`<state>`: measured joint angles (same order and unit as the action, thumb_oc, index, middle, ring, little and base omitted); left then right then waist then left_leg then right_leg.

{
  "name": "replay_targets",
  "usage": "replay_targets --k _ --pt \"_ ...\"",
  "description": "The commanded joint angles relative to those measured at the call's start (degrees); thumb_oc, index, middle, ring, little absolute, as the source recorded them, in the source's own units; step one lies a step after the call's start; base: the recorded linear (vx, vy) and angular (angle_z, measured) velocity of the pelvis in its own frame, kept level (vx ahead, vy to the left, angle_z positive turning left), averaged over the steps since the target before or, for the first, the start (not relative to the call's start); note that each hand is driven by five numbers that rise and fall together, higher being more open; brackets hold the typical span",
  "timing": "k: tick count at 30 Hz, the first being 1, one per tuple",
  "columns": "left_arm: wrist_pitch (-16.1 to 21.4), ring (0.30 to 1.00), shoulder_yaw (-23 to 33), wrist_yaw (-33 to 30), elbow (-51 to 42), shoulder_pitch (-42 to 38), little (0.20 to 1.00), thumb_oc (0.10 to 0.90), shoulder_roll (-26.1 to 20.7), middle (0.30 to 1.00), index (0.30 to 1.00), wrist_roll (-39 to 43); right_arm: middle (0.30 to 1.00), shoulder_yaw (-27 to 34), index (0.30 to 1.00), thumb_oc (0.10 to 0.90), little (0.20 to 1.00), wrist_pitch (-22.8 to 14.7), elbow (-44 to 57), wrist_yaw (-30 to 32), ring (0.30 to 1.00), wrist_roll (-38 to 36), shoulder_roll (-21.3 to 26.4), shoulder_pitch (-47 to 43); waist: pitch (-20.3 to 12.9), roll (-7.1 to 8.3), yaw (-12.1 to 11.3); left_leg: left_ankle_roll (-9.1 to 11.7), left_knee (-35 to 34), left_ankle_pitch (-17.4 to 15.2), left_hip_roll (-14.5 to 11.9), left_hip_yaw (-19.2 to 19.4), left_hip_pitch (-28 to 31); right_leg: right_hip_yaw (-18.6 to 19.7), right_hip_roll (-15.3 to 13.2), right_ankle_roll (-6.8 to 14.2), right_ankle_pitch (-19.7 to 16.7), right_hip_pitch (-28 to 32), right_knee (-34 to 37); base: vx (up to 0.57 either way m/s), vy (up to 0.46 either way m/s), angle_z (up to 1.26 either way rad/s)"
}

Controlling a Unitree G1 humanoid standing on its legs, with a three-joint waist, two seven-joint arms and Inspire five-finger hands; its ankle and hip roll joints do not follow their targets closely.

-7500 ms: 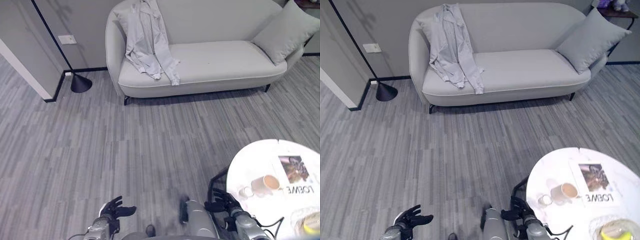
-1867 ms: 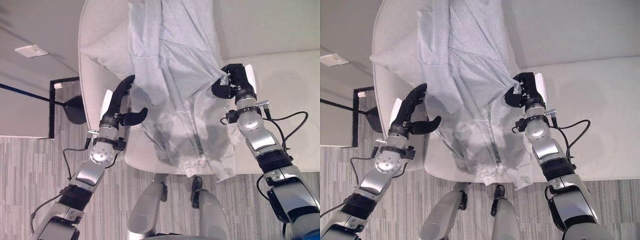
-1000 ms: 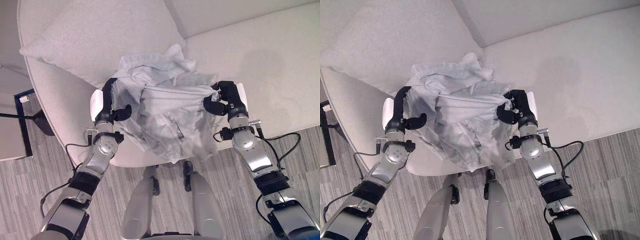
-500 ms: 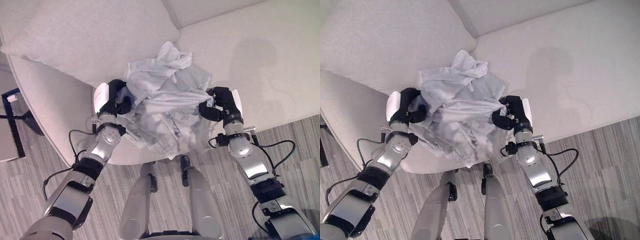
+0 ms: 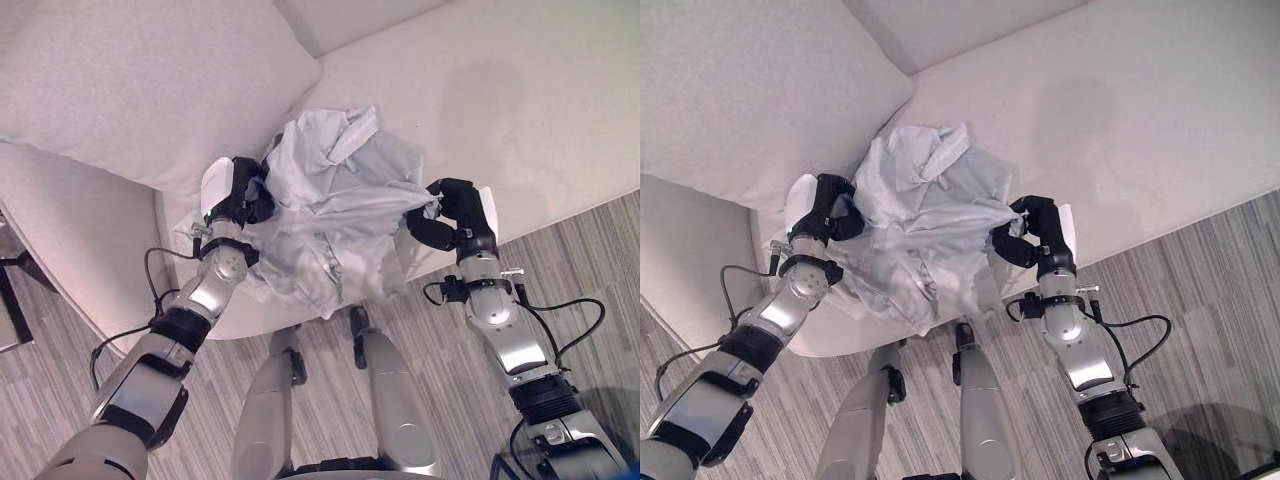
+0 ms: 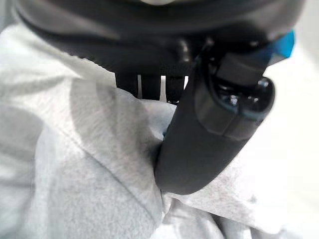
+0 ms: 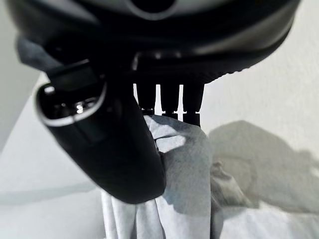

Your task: Hang the clothes on the sofa on the clothes rack.

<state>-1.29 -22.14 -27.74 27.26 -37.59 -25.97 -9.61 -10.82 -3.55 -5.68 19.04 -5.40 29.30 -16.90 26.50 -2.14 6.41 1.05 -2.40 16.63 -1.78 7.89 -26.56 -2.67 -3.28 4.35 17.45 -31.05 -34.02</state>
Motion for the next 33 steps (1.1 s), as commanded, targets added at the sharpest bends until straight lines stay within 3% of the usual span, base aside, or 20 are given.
replay_targets --k 1,3,6,8,10,14,16,21,23,26,28,30,31,33 --pt "4.87 0.3 5.57 -3.65 -3.02 -6.12 0.3 0.4 -2.96 0.3 0.3 -2.17 0.3 4.56 0.3 0.4 0.3 -6.26 6.26 1.95 0.3 -0.44 1.76 -2.95 -1.67 1.85 1.24 7.16 -2.6 -11.81 -3.99 0.33 11.5 0.21 -7.98 8.51 -25.46 14.15 39.01 0.0 0.0 0.0" --pt "6.29 0.3 9.1 -3.98 -10.56 -3.26 0.3 0.4 -3.1 0.3 0.3 -2.08 0.3 5.65 0.3 0.4 0.3 -5.86 5.58 1.81 0.3 0.06 2.08 -2.29 -2.98 1.76 0.3 7.3 -2.6 -12.03 -4.1 0.03 12.6 -0.52 -7.81 8.44 -24.91 15.79 38.99 0.01 -0.037 0.02" --pt "6.51 0.3 10.62 -3.8 -13.76 -1.78 0.3 0.4 -3.13 0.3 0.3 -2.11 0.3 5.71 0.3 0.4 0.3 -5.64 5.62 1.68 0.3 0.33 2.21 -2.27 -3.47 1.66 0.07 7.37 -2.6 -12.15 -4.18 -0.1 13.27 -0.8 -7.71 8.34 -24.63 16.63 38.99 0.02 -0.027 -0.03" --pt "8.28 0.3 15.95 -3.2 -21.75 3.15 0.3 0.4 -3.78 0.3 0.3 -1.98 0.3 6.78 0.3 0.4 0.3 -5.23 5.51 0.85 0.3 1.27 3.14 -2.23 -6.37 1.51 -1.74 7.5 -2.6 -12.77 -4.46 -0.46 15.88 -1.77 -7.39 7.94 -23.5 19.73 39.02 0.06 -0.05 0.06" --pt "8.11 0.3 16.29 -3.0 -22.31 3.74 0.3 0.4 -3.76 0.3 0.3 -2.01 0.3 6.6 0.3 0.4 0.3 -5.21 5.54 0.82 0.3 1.27 3.17 -2.15 -6.32 1.47 -1.57 7.53 -2.6 -12.86 -4.49 -0.47 16.14 -1.8 -7.35 7.92 -23.41 20.01 39.02 0.03 -0.033 0.17" --pt "9.7 0.3 23.78 -3.4 -29.05 9.85 0.3 0.4 -5.47 0.3 0.3 0.25 0.3 7.91 0.3 0.4 0.3 -4.86 8.39 -1.46 0.3 2.76 7.22 -4.03 -11.14 1.87 -3.95 7.8 -2.6 -13.49 -5.24 -1.0 20.82 -3.45 -6.12 7.0 -21.06 25.3 39.02 0.06 -0.081 0.22" --pt "10.64 0.3 28.54 -4.03 -33.09 12.51 0.3 0.4 -7.28 0.3 0.3 1.56 0.3 8.1 0.3 0.4 0.3 -5.33 9.82 -2.22 0.3 2.69 10.82 -8.26 -14.68 2.42 -6.27 8.15 -2.6 -12.67 -6.1 -2.44 24.08 -5.1 -4.86 5.55 -19.38 29.94 38.84 0.05 -0.166 0.54" --pt "10.39 0.3 33.15 -5.71 -34.64 14.0 0.3 0.4 -10.0 0.3 0.3 -0.17 0.3 10.76 0.3 0.4 0.3 -6.16 11.74 -2.0 0.3 2.17 16.29 -13.49 -17.89 3.19 -9.25 9.3 -2.6 -11.63 -6.76 -5.78 26.58 -10.42 -4.45 4.3 -15.81 36.58 37.52 0.05 -0.068 0.73" --pt "10.12 0.3 33.43 -6.33 -33.72 13.09 0.3 0.4 -10.97 0.3 0.3 0.17 0.3 10.79 0.3 0.4 0.3 -6.06 11.56 -1.5 0.3 2.19 18.91 -15.43 -18.47 4.02 -9.46 9.68 -1.54 -11.22 -7.67 -4.73 26.94 -13.1 -5.22 4.4 -15.3 38.37 37.3 0.03 0.061 1.01" --pt "10.41 0.3 35.74 -7.32 -33.36 13.87 0.3 0.4 -13.25 0.3 0.3 0.02 0.3 9.45 0.3 0.4 0.3 -5.59 11.71 -1.71 0.3 2.97 22.27 -19.24 -19.81 5.19 -10.12 9.83 1.66 -13.79 -9.61 -3.91 28.56 -14.21 -6.61 5.11 -15.75 40.2 37.13 0.06 0.181 0.85" --pt "10.73 0.3 35.56 -8.35 -32.6 12.42 0.3 0.4 -14.51 0.3 0.3 0.49 0.3 8.38 0.3 0.4 0.3 -5.33 11.32 -1.71 0.3 2.53 24.44 -21.7 -20.22 5.58 -10.46 10.47 2.78 -13.68 -11.41 -4.64 28.88 -14.62 -8.37 5.97 -16.29 40.04 36.55 -0.01 0.389 0.2" --pt "10.64 0.3 34.6 -9.09 -30.64 9.73 0.3 0.4 -15.72 0.3 0.3 1.6 0.3 7.98 0.3 0.4 0.3 -4.76 9.6 -1.39 0.3 2.07 27.91 -24.34 -22.37 4.88 -10.27 10.32 -1.22 -15.44 -10.24 -6.8 29.47 -15.39 -10.8 7.82 -18.04 39.92 36.91 0.02 0.558 0.27" --pt "10.82 0.3 33.68 -8.98 -29.95 8.62 0.3 0.4 -16.55 0.3 0.3 2.18 0.3 7.98 0.3 0.4 0.3 -4.69 8.78 -1.21 0.3 1.49 28.56 -24.69 -23.02 5.24 -10.1 9.54 -2.55 -15.93 -8.68 -7.12 29.65 -15.69 -12.6 8.58 -19.92 39.03 36.64 0.02 0.452 0.29" --pt "10.72 0.3 32.23 -8.95 -29.31 6.67 0.3 0.4 -17.63 0.3 0.3 2.64 0.3 7.13 0.3 0.4 0.3 -4.29 7.45 0.05 0.3 1.79 30.12 -27.09 -22.94 6.42 -10.56 7.71 -2.6 -17.7 -5.44 -6.75 29.31 -16.92 -17.24 10.38 -27.4 36.48 33.75 -0.05 0.471 0.19"
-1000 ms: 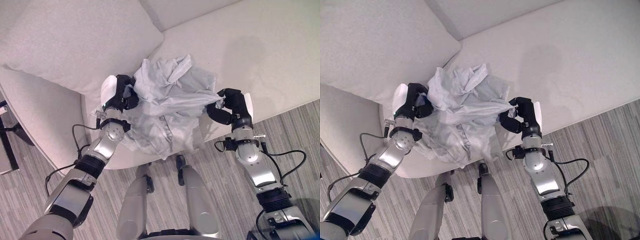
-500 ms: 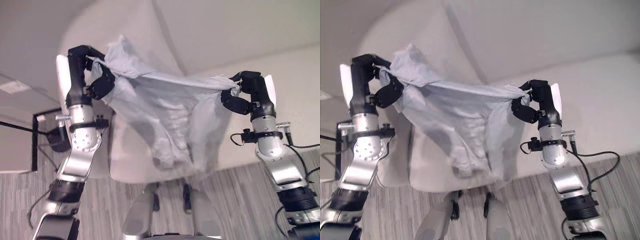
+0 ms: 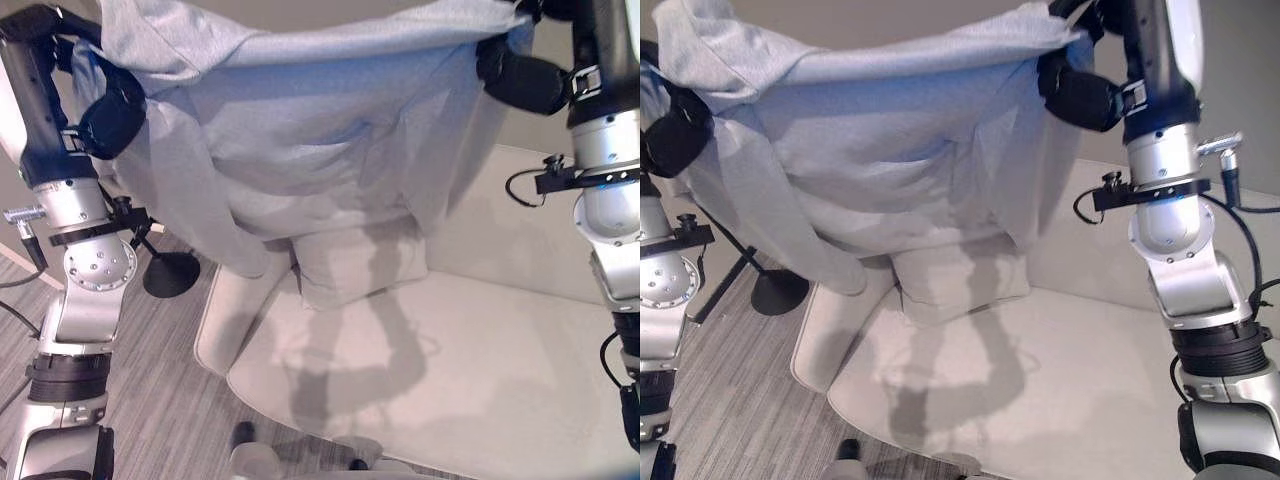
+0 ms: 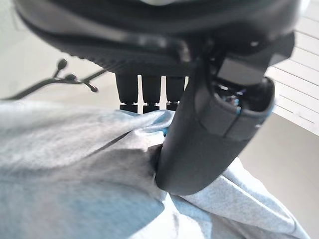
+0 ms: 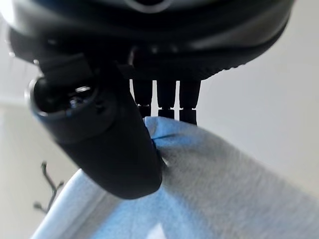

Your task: Hang the clothes on the sofa on the clothes rack.

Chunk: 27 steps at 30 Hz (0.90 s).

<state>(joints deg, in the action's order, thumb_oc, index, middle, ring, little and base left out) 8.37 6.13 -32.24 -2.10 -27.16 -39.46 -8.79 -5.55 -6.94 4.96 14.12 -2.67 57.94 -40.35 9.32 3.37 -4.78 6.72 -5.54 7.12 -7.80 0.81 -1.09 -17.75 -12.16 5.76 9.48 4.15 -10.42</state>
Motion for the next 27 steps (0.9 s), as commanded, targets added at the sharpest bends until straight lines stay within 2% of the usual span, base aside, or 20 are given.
replay_targets --k 1,2,3,4,5,6,7,9,11,12,14,15,16,17,18,19,21,22,25,27 --pt "0.76 0.3 3.72 -4.45 0.51 -4.47 0.3 0.4 -4.88 0.3 0.3 1.9 0.3 0.49 0.3 0.4 0.3 -0.45 -4.06 5.42 0.3 -0.89 1.47 -5.87 -5.35 1.25 0.12 0.82 0.54 -8.37 2.08 1.16 3.7 -1.78 -10.15 8.86 -20.62 -0.45 8.26 -0.08 0.475 0.1" --pt "0.53 0.3 3.17 -4.31 0.92 -5.61 0.3 0.4 -5.48 0.3 0.3 1.39 0.3 0.15 0.3 0.4 0.3 -0.73 -4.66 5.88 0.3 -1.37 1.45 -7.03 -4.95 1.26 0.0 0.15 0.54 -8.33 2.9 1.44 3.64 -1.38 -10.0 8.09 -19.25 -1.31 6.43 -0.09 0.555 -0.14" --pt "0.81 0.3 0.22 -3.46 2.55 -7.99 0.3 0.4 -6.51 0.3 0.3 1.99 0.3 -3.32 0.3 0.4 0.3 -1.3 -6.95 5.6 0.3 -3.55 2.24 -11.4 -3.81 1.13 0.06 -1.17 0.54 -7.88 4.79 0.16 4.02 4.16 -2.24 4.61 -11.1 -3.86 -0.84 -0.05 0.419 0.09" --pt "0.83 0.3 0.28 -3.47 2.59 -8.0 0.3 0.4 -6.49 0.3 0.3 2.0 0.3 -3.49 0.3 0.4 0.3 -1.34 -7.06 5.62 0.3 -3.57 2.27 -11.61 -3.8 1.1 0.04 -1.15 0.54 -7.89 4.79 0.22 4.0 4.25 -2.25 4.59 -11.01 -4.0 -1.02 -0.07 0.404 0.37" --pt "0.91 0.3 -0.66 -3.04 3.55 -8.53 0.3 0.4 -6.77 0.3 0.3 2.83 0.3 -6.25 0.3 0.4 0.3 -2.21 -9.07 5.38 0.3 -6.27 3.02 -14.82 -3.28 1.46 -0.41 -1.83 0.54 -7.08 6.12 -0.62 3.67 4.26 4.77 2.5 -5.03 -5.08 -3.89 -0.05 0.17 0.42" --pt "0.77 0.3 -0.54 -2.99 3.7 -8.28 0.3 0.4 -6.89 0.3 0.3 2.9 0.3 -6.94 0.3 0.4 0.3 -2.4 -9.69 5.32 0.3 -6.46 3.01 -15.41 -3.16 1.59 -0.31 -2.1 0.54 -6.76 6.69 -0.95 3.56 4.95 6.98 2.15 -4.16 -5.84 -4.64 -0.04 0.188 0.07" --pt "0.51 0.3 -0.42 -3.24 4.22 -8.35 0.3 0.4 -6.93 0.3 0.3 3.03 0.3 -7.55 0.3 0.4 0.3 -2.34 -10.04 4.92 0.3 -7.23 2.94 -16.59 -3.07 2.55 -0.57 -2.28 0.54 -6.71 7.82 -1.47 3.55 6.41 9.29 1.28 -2.64 -5.13 -3.13 -0.01 0.065 -0.2" --pt "0.51 0.3 0.67 -3.3 4.76 -7.07 0.3 0.4 -5.83 0.3 0.3 3.13 0.3 -8.49 0.3 0.4 0.3 -2.72 -11.72 5.33 0.3 -8.57 1.59 -17.83 -3.18 3.62 -1.03 -2.41 0.54 -6.55 9.28 -2.36 3.61 9.42 11.68 -0.72 -2.99 -3.33 2.38 0.04 0.02 0.05" --pt "0.89 0.3 1.35 -3.17 4.63 -6.03 0.3 0.4 -5.1 0.3 0.3 3.56 0.3 -8.05 0.3 0.4 0.3 -3.22 -11.82 5.12 0.3 -9.36 1.01 -17.72 -2.98 3.99 -1.59 -2.67 1.52 -5.88 9.97 -2.33 3.69 9.98 11.35 -0.64 -5.63 -1.78 6.29 0.05 0.029 0.28" --pt "1.36 0.3 0.83 -2.82 4.8 -6.03 0.3 0.4 -3.35 0.3 0.3 4.27 0.3 -7.69 0.3 0.4 0.3 -3.35 -12.21 5.08 0.3 -9.28 1.02 -16.54 -2.06 4.2 -1.7 -2.71 6.25 -7.25 10.84 -1.07 1.68 8.97 10.49 -0.33 -6.98 0.29 9.73 0.05 0.046 0.39" --pt "1.4 0.3 0.68 -2.83 4.85 -6.11 0.3 0.4 -3.35 0.3 0.3 4.28 0.3 -7.46 0.3 0.4 0.3 -3.34 -12.11 5.06 0.3 -9.28 1.07 -16.28 -1.98 4.23 -1.53 -2.73 7.32 -7.86 10.89 -1.32 1.26 8.67 10.5 -0.3 -7.21 0.73 10.31 0.02 0.056 0.43" --pt "1.43 0.3 0.13 -2.35 4.93 -6.38 0.3 0.4 -2.05 0.3 0.3 4.36 0.3 -6.62 0.3 0.4 0.3 -2.79 -11.72 4.95 0.3 -8.8 1.16 -14.49 -1.8 4.13 -0.62 -2.48 10.89 -10.13 9.85 3.08 0.13 6.69 9.33 0.33 -7.45 1.95 12.13 -0.01 0.113 0.43" --pt "1.49 0.3 -0.27 -2.22 4.88 -6.65 0.3 0.4 -1.65 0.3 0.3 4.43 0.3 -5.98 0.3 0.4 0.3 -2.62 -11.16 4.93 0.3 -8.53 1.14 -13.39 -1.79 4.16 -0.35 -2.46 13.16 -11.31 8.82 5.19 -0.48 6.03 8.78 0.59 -7.85 2.32 12.77 0.03 0.214 0.39" --pt "1.63 0.3 -0.66 -2.49 4.87 -7.42 0.3 0.4 -1.4 0.3 0.3 4.51 0.3 -5.35 0.3 0.4 0.3 -2.46 -10.92 5.13 0.3 -8.19 1.47 -12.15 -1.82 4.42 0.24 -2.3 15.83 -12.11 5.79 7.72 -1.01 5.21 7.17 1.1 -8.21 2.51 13.36 0.0 0.138 0.42" --pt "1.65 0.3 -0.8 -2.53 4.93 -7.52 0.3 0.4 -1.42 0.3 0.3 4.51 0.3 -5.13 0.3 0.4 0.3 -2.44 -10.82 5.14 0.3 -8.17 1.49 -11.92 -1.83 4.4 0.17 -2.23 16.44 -12.46 5.64 7.67 -1.31 5.18 7.28 1.1 -8.24 2.56 13.46 0.05 0.256 0.76" --pt "1.68 0.3 -1.22 -2.74 4.86 -8.11 0.3 0.4 -1.26 0.3 0.3 4.68 0.3 -4.34 0.3 0.4 0.3 -2.42 -10.68 5.29 0.3 -8.09 1.78 -10.77 -2.19 4.4 0.62 -1.8 17.02 -11.87 1.57 7.53 -1.41 4.55 5.79 1.67 -8.11 2.61 13.87 0.05 0.145 0.72" --pt "1.69 0.3 -1.44 -2.76 4.91 -8.2 0.3 0.4 -1.27 0.3 0.3 4.68 0.3 -3.96 0.3 0.4 0.3 -2.41 -10.5 5.26 0.3 -8.06 1.8 -10.32 -2.28 4.37 0.7 -1.61 17.03 -11.91 1.4 7.25 -1.48 4.31 6.0 1.59 -8.07 2.67 13.89 0.06 0.156 0.45" --pt "1.96 0.3 -1.96 -3.16 5.06 -8.95 0.3 0.4 -1.84 0.3 0.3 5.06 0.3 -2.86 0.3 0.4 0.3 -2.41 -10.24 5.5 0.3 -7.97 1.94 -8.83 -3.07 4.08 1.26 -0.53 14.0 -9.05 -3.28 5.62 -0.83 3.57 4.7 2.16 -7.19 2.59 13.73 0.12 0.301 0.31" --pt "2.11 0.3 -2.73 -4.32 5.29 -10.65 0.3 0.4 -3.71 0.3 0.3 5.11 0.3 -1.38 0.3 0.4 0.3 -2.72 -10.38 6.38 0.3 -7.5 2.57 -7.42 -4.45 2.54 2.05 2.27 4.28 -1.59 -9.13 1.72 -0.31 3.56 3.46 3.35 -5.69 2.98 13.99 0.19 0.423 0.23" --pt "2.45 0.3 -3.31 -4.95 4.97 -11.65 0.3 0.4 -4.24 0.3 0.3 4.97 0.3 -0.54 0.3 0.4 0.3 -2.71 -11.06 7.3 0.3 -6.98 3.66 -6.93 -4.68 1.53 2.71 3.96 2.14 0.62 -10.64 2.37 -1.81 3.12 1.59 4.57 -5.65 4.11 14.39 0.19 0.5 -0.02"
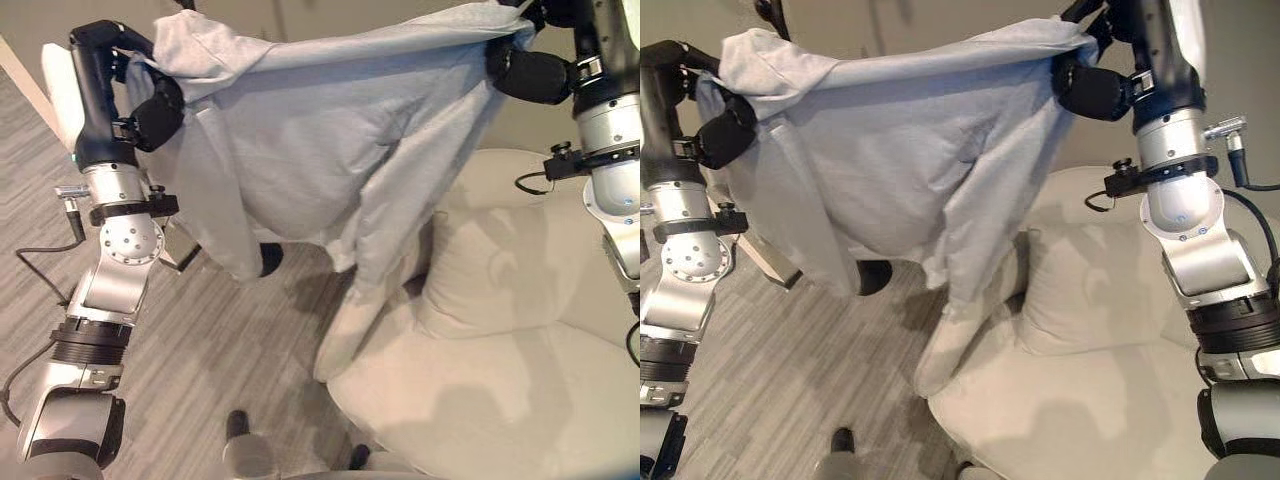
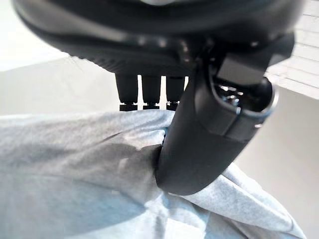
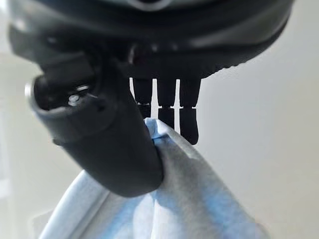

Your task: Hang the clothes on the sofa on the clothes rack.

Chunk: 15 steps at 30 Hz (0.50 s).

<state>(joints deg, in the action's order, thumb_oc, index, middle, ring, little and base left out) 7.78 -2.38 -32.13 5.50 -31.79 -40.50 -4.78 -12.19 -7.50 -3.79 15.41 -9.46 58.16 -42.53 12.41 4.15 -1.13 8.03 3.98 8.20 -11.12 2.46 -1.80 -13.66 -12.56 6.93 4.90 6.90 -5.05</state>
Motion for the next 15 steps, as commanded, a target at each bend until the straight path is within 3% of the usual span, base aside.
replay_targets --k 1,2,3,5,6,7,8,10,13,14,15 --pt "3.26 0.3 4.52 -4.88 -2.68 -7.77 0.3 0.4 -3.02 0.3 0.3 1.2 0.3 6.33 0.3 0.4 0.3 -2.07 -2.25 5.76 0.3 -0.41 3.47 -4.02 -8.32 -0.12 -0.41 3.13 -8.89 -0.83 -6.94 1.04 -0.97 -1.32 1.01 4.0 -1.56 1.74 9.26 0.29 0.77 0.29" --pt "3.52 0.3 4.32 -4.52 -2.97 -8.25 0.3 0.4 -2.45 0.3 0.3 0.84 0.3 8.45 0.3 0.4 0.3 -2.16 -1.96 5.95 0.3 0.25 2.74 -1.91 -9.41 -1.37 -0.15 4.01 -8.98 -3.37 -4.99 1.74 -0.66 -2.2 -1.82 5.38 -3.63 2.05 9.16 0.24 0.619 0.31" --pt "3.53 0.3 4.11 -4.5 -2.98 -8.31 0.3 0.4 -2.38 0.3 0.3 0.8 0.3 8.96 0.3 0.4 0.3 -2.08 -1.65 5.94 0.3 0.36 2.72 -1.29 -9.59 -1.08 -0.22 3.85 -8.98 -3.49 -4.62 1.72 -0.75 -2.33 -2.17 5.62 -3.74 2.08 9.29 0.24 0.596 0.31" --pt "3.6 0.3 2.77 -3.63 -3.99 -8.64 0.3 0.4 -1.91 0.3 0.3 0.21 0.3 12.08 0.3 0.4 0.3 -1.52 -0.53 6.28 0.3 2.37 2.33 2.41 -9.8 -0.6 0.55 2.46 -8.98 -5.82 -0.46 2.86 0.08 -2.33 -7.46 7.2 -10.29 1.09 6.49 0.16 0.489 0.31" --pt "3.73 0.3 2.14 -3.79 -4.51 -9.4 0.3 0.4 -2.55 0.3 0.3 -0.26 0.3 12.58 0.3 0.4 0.3 -1.0 0.26 6.86 0.3 3.28 2.15 2.59 -9.36 -0.02 0.37 0.92 -8.98 -6.54 2.04 3.59 0.43 -1.88 -10.41 7.66 -16.43 -0.8 3.95 0.17 0.748 0.43" --pt "3.94 0.3 2.07 -3.54 -5.82 -9.24 0.3 0.4 -3.03 0.3 0.3 -0.56 0.3 12.86 0.3 0.4 0.3 -1.05 0.88 7.31 0.3 3.85 1.89 2.47 -8.76 -1.03 0.34 -0.78 -8.98 -7.67 4.16 5.48 1.45 -4.29 -12.45 5.74 -17.73 -2.6 0.24 0.1 0.568 0.22" --pt "3.88 0.3 2.19 -3.49 -5.97 -9.14 0.3 0.4 -3.0 0.3 0.3 -0.57 0.3 12.87 0.3 0.4 0.3 -1.0 0.97 7.33 0.3 3.9 1.87 2.49 -8.68 -0.91 0.31 -0.95 -8.98 -7.75 4.38 5.57 1.53 -4.08 -12.75 5.78 -17.44 -2.87 -0.35 0.14 0.59 -0.04" --pt "4.06 0.3 1.89 -3.04 -6.9 -9.59 0.3 0.4 -3.61 0.3 0.3 -1.2 0.3 13.63 0.3 0.4 0.3 -1.5 0.77 7.55 0.3 3.41 1.93 2.63 -7.88 -1.8 1.15 -2.62 -8.98 -8.79 6.17 6.16 2.93 -2.03 -11.09 4.02 -14.5 -5.35 -7.95 0.13 0.422 -0.09" --pt "3.8 0.3 2.27 -2.78 -7.66 -9.84 0.3 0.4 -3.94 0.3 0.3 -1.38 0.3 13.61 0.3 0.4 0.3 -2.28 0.2 7.6 0.3 1.74 2.59 1.47 -7.3 -2.22 1.49 -3.69 -8.98 -10.32 7.92 7.09 4.44 -4.0 -7.26 2.83 -10.15 -7.8 -12.61 0.15 0.349 0.07" --pt "3.63 0.3 2.32 -2.69 -7.75 -10.11 0.3 0.4 -3.42 0.3 0.3 -1.59 0.3 13.6 0.3 0.4 0.3 -2.67 0.09 7.13 0.3 1.24 3.51 1.15 -6.46 -2.39 2.65 -3.82 -8.98 -9.93 8.52 6.67 4.98 -2.36 -1.16 1.41 -5.07 -10.98 -12.31 0.14 0.259 -0.25" --pt "3.69 0.3 2.38 -2.64 -7.68 -10.14 0.3 0.4 -3.12 0.3 0.3 -1.48 0.3 13.6 0.3 0.4 0.3 -2.93 -0.19 6.84 0.3 0.74 4.12 1.1 -6.24 -2.42 3.13 -3.62 -8.98 -9.92 8.79 6.42 5.22 -0.82 2.04 1.23 -3.18 -12.25 -11.14 0.09 0.167 -0.06"
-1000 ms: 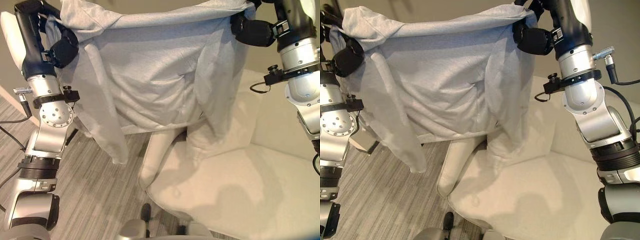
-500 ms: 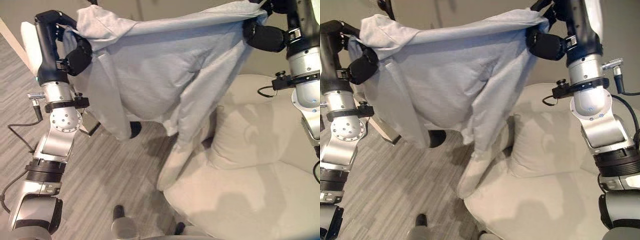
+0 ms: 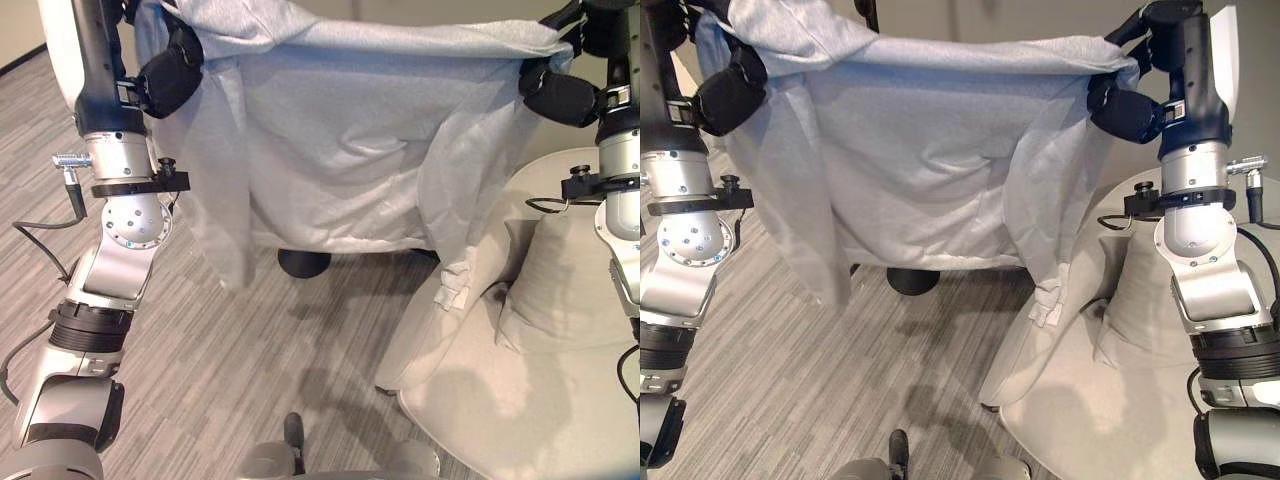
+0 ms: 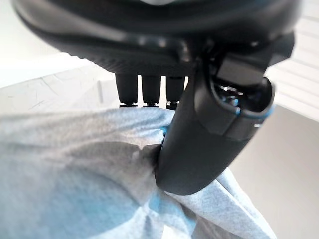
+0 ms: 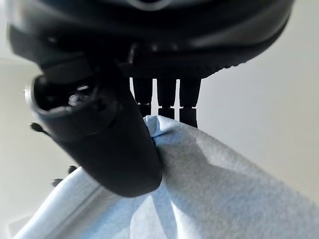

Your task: Hang the clothes on the sofa on the clothes rack.

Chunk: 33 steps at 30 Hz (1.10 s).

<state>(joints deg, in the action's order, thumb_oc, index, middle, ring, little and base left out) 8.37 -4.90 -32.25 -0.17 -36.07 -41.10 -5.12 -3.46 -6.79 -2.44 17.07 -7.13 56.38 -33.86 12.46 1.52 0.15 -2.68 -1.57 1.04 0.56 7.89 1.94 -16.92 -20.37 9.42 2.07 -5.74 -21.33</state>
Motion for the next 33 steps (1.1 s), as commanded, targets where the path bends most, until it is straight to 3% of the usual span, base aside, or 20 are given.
replay_targets --k 1,2,3,4,6,8,10,11,12,13,15,16,17,19,21,24,25,29,30,33 --pt "3.1 0.3 4.91 -2.51 -2.01 -5.91 0.3 0.4 -2.48 0.3 0.3 -1.13 0.3 4.87 0.3 0.4 0.3 -3.71 -1.62 5.14 0.3 -1.65 5.98 -7.64 -6.31 0.11 1.73 7.14 -3.43 -2.52 -3.05 1.1 1.29 2.44 10.05 -1.48 -0.7 0.26 5.41 0.08 0.066 -0.1" --pt "3.08 0.3 4.82 -2.48 -1.79 -5.83 0.3 0.4 -2.03 0.3 0.3 -1.07 0.3 4.88 0.3 0.4 0.3 -4.01 -1.81 5.03 0.3 -2.06 6.67 -7.7 -6.02 0.55 2.2 7.14 -3.43 -2.87 -2.37 0.87 1.69 3.55 12.35 -1.34 0.29 -0.24 6.75 0.12 0.077 -0.01" --pt "3.25 0.3 4.35 -2.45 -1.16 -5.94 0.3 0.4 -0.51 0.3 0.3 -0.9 0.3 4.19 0.3 0.4 0.3 -4.82 -2.36 5.17 0.3 -2.8 8.78 -8.82 -5.88 2.42 2.76 6.67 -3.43 -3.68 -0.06 0.22 1.88 5.32 17.51 -1.76 -1.08 -0.8 15.64 0.14 0.082 0.04" --pt "3.28 0.3 4.36 -2.44 -1.13 -5.95 0.3 0.4 -0.45 0.3 0.3 -0.9 0.3 4.01 0.3 0.4 0.3 -4.91 -2.53 5.2 0.3 -2.85 8.87 -8.99 -5.96 2.31 2.78 6.66 -3.43 -3.71 -0.12 0.17 1.85 5.26 17.65 -1.78 -1.52 -0.38 16.57 0.12 0.053 0.25" --pt "3.12 0.3 4.99 -2.34 -1.31 -5.42 0.3 0.4 0.95 0.3 0.3 -1.66 0.3 3.9 0.3 0.4 0.3 -5.05 -2.82 4.77 0.3 -3.31 9.28 -10.08 -7.0 3.79 2.38 6.11 -3.43 -4.17 1.34 -0.82 1.79 6.69 18.7 -2.02 -3.13 3.6 23.53 0.13 0.024 0.41" --pt "3.53 0.3 5.13 -2.55 -1.67 -5.15 0.3 0.4 1.22 0.3 0.3 -1.35 0.3 3.22 0.3 0.4 0.3 -5.41 -3.1 4.93 0.3 -3.73 9.28 -10.9 -7.39 4.0 1.88 5.95 -3.43 -4.63 1.42 -0.51 2.51 6.22 18.71 -1.77 -3.92 4.75 25.07 0.14 0.017 0.12" --pt "3.8 0.3 4.94 -2.5 -2.05 -5.92 0.3 0.4 1.91 0.3 0.3 -1.02 0.3 1.44 0.3 0.4 0.3 -5.66 -3.57 5.02 0.3 -4.24 9.85 -13.72 -6.32 4.98 1.17 6.51 5.2 -7.24 1.86 -0.15 0.2 5.36 17.57 -1.81 -3.79 6.67 25.66 0.1 0.015 -0.04" --pt "3.95 0.3 4.99 -2.49 -2.41 -5.74 0.3 0.4 2.29 0.3 0.3 -0.67 0.3 1.37 0.3 0.4 0.3 -5.51 -3.27 4.87 0.3 -4.31 10.16 -14.26 -5.63 5.46 0.7 7.68 8.54 -6.88 1.79 -0.25 -1.21 5.11 17.01 -2.03 -3.63 7.34 25.66 0.0 0.0 0.0" --pt "4.21 0.3 5.37 -2.44 -2.83 -5.7 0.3 0.4 2.83 0.3 0.3 -0.36 0.3 1.61 0.3 0.4 0.3 -5.37 -3.17 4.84 0.3 -4.6 10.28 -14.71 -4.6 6.02 0.54 9.78 16.45 -6.75 1.07 -0.05 -4.77 4.55 16.44 -2.45 -3.41 8.38 26.0 0.05 0.055 0.03" --pt "4.57 0.3 5.54 -2.44 -3.02 -5.58 0.3 0.4 3.43 0.3 0.3 0.11 0.3 1.83 0.3 0.4 0.3 -5.3 -3.32 4.79 0.3 -4.6 10.27 -14.77 -4.16 6.51 0.14 11.42 19.28 -4.81 -0.36 0.15 -6.64 4.08 15.76 -2.45 -3.02 9.16 26.22 0.06 0.059 0.11" --pt "4.49 0.3 5.48 -2.72 -2.96 -6.01 0.3 0.4 3.28 0.3 0.3 0.28 0.3 1.8 0.3 0.4 0.3 -5.14 -3.11 4.56 0.3 -4.38 10.31 -14.17 -4.38 6.95 0.14 10.91 17.93 -6.14 -4.14 0.15 -8.57 3.44 15.13 -1.94 -2.37 9.55 26.33 0.19 0.174 0.17" --pt "4.09 0.3 5.71 -2.99 -2.99 -5.57 0.3 0.4 2.56 0.3 0.3 0.1 0.3 1.58 0.3 0.4 0.3 -4.97 -2.66 4.29 0.3 -4.02 10.03 -13.49 -5.49 6.88 -0.37 10.14 10.73 -5.12 -6.76 -1.27 -6.79 4.24 14.38 -1.2 -1.68 9.62 26.33 0.23 0.206 0.18" --pt "4.08 0.3 5.7 -3.01 -3.0 -5.49 0.3 0.4 2.56 0.3 0.3 0.1 0.3 1.57 0.3 0.4 0.3 -4.97 -2.64 4.29 0.3 -4.0 9.99 -13.43 -5.62 6.92 -0.42 10.22 9.63 -4.63 -6.74 -1.14 -6.25 4.32 14.41 -1.22 -1.66 9.6 26.33 0.24 0.263 0.05" --pt "3.94 0.3 5.96 -3.69 -3.04 -5.02 0.3 0.4 1.51 0.3 0.3 -0.12 0.3 1.69 0.3 0.4 0.3 -4.97 -3.17 4.75 0.3 -3.43 10.35 -12.73 -6.22 6.44 -0.81 11.11 1.82 0.99 -10.56 -3.46 -6.53 4.89 13.7 -0.56 0.01 10.18 26.33 0.2 0.235 -0.16" --pt "3.89 0.3 6.44 -3.49 -3.34 -4.75 0.3 0.4 1.5 0.3 0.3 -0.1 0.3 2.73 0.3 0.4 0.3 -4.78 -3.34 4.61 0.3 -3.31 9.98 -11.51 -7.58 4.53 -0.49 11.61 -3.43 1.61 -10.57 -4.29 -5.13 5.11 13.42 -0.07 0.68 11.02 26.33 0.26 0.302 -0.21" --pt "4.69 0.3 6.25 -2.78 -4.76 -4.06 0.3 0.4 1.31 0.3 0.3 -0.33 0.3 5.48 0.3 0.4 0.3 -4.74 -2.89 5.15 0.3 -3.63 9.37 -8.94 -9.35 2.68 0.59 11.3 -3.43 -0.27 -7.14 -4.18 -4.22 5.17 10.23 1.46 -1.26 11.14 26.33 0.25 0.399 -0.24" --pt "4.95 0.3 5.92 -2.66 -5.57 -3.93 0.3 0.4 0.67 0.3 0.3 -0.08 0.3 5.72 0.3 0.4 0.3 -4.56 -2.65 5.43 0.3 -3.51 8.43 -8.58 -9.3 2.51 0.51 9.87 -3.43 -1.38 -4.67 -3.92 -3.01 5.72 7.74 1.66 -2.66 11.05 24.63 0.19 0.373 -0.18" --pt "4.67 0.3 7.4 -3.04 -6.85 -3.06 0.3 0.4 -0.91 0.3 0.3 -0.08 0.3 3.76 0.3 0.4 0.3 -4.62 -2.92 5.78 0.3 -3.81 6.33 -11.53 -7.57 1.98 -1.03 7.26 -3.43 -3.17 -2.27 -1.21 -0.7 5.01 3.85 1.41 -5.07 7.47 15.66 0.09 0.317 -0.14" --pt "4.73 0.3 7.45 -3.16 -7.24 -3.27 0.3 0.4 -1.5 0.3 0.3 -0.4 0.3 3.19 0.3 0.4 0.3 -4.55 -2.74 5.65 0.3 -3.93 5.77 -12.26 -7.25 1.65 -1.46 6.8 -3.43 -3.72 -2.09 0.11 -0.21 2.17 2.67 1.13 -6.46 6.87 13.41 0.04 0.236 -0.35" --pt "4.6 0.3 7.67 -3.31 -7.05 -3.64 0.3 0.4 -1.96 0.3 0.3 -0.68 0.3 2.22 0.3 0.4 0.3 -4.4 -2.94 5.48 0.3 -3.89 5.48 -13.25 -6.93 1.67 -1.0 6.52 -3.43 -4.03 -1.78 0.6 0.3 2.26 2.78 1.13 -6.66 5.87 11.44 0.09 0.127 -0.33"
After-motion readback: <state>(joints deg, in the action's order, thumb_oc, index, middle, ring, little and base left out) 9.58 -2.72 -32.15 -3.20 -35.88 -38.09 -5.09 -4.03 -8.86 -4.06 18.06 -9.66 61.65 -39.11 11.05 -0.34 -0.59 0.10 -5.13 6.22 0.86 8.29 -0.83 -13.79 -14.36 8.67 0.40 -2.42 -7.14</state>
